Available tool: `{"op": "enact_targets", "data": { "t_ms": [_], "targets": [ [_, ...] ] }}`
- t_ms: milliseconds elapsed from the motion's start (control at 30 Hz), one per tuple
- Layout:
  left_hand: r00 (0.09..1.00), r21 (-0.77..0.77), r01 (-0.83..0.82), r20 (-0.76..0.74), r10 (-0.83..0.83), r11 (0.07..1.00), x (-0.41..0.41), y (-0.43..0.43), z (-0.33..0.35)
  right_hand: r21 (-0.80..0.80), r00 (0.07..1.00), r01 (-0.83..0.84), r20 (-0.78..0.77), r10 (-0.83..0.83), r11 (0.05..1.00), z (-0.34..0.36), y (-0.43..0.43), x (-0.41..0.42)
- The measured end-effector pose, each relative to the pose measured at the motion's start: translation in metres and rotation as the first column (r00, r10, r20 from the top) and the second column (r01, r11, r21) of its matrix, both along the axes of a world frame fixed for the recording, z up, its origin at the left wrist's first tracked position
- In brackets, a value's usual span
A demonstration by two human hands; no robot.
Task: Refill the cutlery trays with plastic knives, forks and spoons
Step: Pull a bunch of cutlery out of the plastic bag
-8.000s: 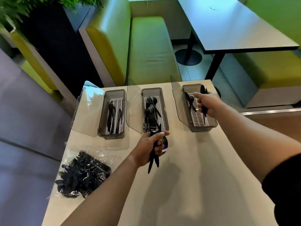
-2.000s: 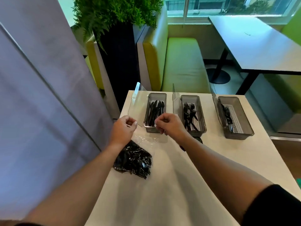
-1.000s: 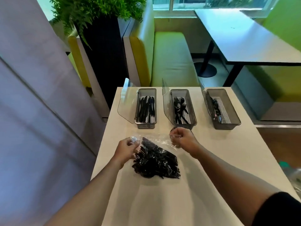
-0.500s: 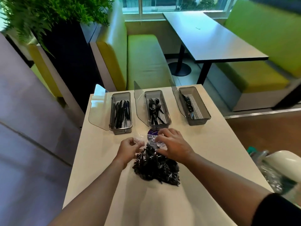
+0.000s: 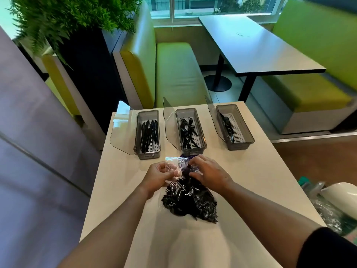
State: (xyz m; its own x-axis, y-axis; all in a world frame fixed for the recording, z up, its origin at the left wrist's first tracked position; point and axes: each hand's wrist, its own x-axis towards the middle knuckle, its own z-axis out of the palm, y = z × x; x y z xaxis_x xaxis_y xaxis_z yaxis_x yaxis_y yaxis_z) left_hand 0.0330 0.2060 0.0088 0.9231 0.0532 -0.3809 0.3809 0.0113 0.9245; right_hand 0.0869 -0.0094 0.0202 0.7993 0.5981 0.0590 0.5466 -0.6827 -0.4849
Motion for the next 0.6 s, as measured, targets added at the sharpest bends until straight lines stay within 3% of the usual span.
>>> {"op": "enact_targets", "data": {
  "t_ms": [167,333,500,600],
  "targets": [
    [1.0,0.033,-0.013,-0.005,0.014,0.999,0.001,0.0,0.006,0.026,0.997,-0.025,0.067,0.024,0.999,0.009,0.001,0.005],
    [1.0,0.078,0.022,0.003,-0.023,0.997,0.002,0.003,0.007,0.153,0.999,0.018,0.035,-0.024,0.988,0.035,0.0,0.018],
    [0.997,0.092,0.081,-0.003,-0.081,0.992,0.005,-0.004,0.022,0.017,0.98,0.098,0.173,-0.1,0.995,0.051,-0.005,0.034],
    [0.997,0.121,0.073,0.014,-0.075,0.99,0.009,-0.013,0.036,-0.04,0.933,0.229,0.294,-0.208,0.973,0.052,-0.001,0.03]
  ]
}}
